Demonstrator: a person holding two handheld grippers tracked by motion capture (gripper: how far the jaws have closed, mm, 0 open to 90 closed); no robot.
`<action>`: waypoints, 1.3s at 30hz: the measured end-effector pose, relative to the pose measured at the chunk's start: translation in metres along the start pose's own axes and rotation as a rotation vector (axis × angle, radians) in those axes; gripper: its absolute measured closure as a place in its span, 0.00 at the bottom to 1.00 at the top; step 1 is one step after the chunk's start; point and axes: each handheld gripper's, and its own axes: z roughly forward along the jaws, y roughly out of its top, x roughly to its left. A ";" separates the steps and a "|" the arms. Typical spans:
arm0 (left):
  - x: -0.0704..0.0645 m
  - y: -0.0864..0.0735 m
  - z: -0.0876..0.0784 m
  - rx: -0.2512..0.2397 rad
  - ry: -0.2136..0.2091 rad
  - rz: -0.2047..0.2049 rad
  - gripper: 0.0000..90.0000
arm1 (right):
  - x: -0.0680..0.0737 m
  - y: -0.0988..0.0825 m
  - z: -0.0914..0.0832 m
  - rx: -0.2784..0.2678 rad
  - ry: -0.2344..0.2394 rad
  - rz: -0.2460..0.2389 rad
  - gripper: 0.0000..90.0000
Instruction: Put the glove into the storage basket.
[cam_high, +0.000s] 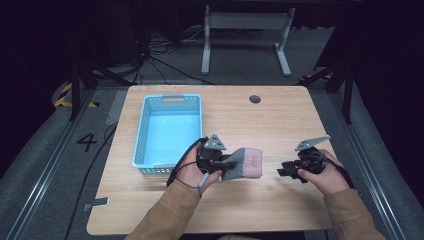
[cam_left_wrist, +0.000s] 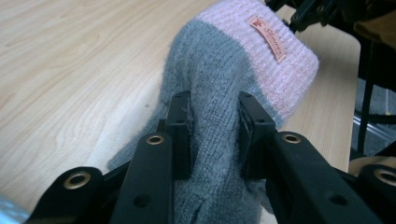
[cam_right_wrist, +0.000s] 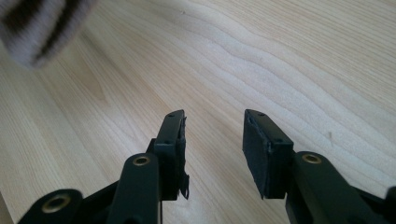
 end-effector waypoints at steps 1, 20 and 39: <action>0.002 0.001 -0.003 -0.009 0.004 -0.005 0.78 | 0.000 0.001 0.001 0.000 0.001 -0.001 0.67; 0.049 0.001 -0.059 -0.033 0.113 -0.018 0.78 | -0.001 0.000 0.006 0.014 0.005 0.006 0.67; 0.112 -0.010 -0.092 -0.034 0.200 -0.074 0.78 | -0.002 -0.013 0.003 0.016 -0.008 0.041 0.67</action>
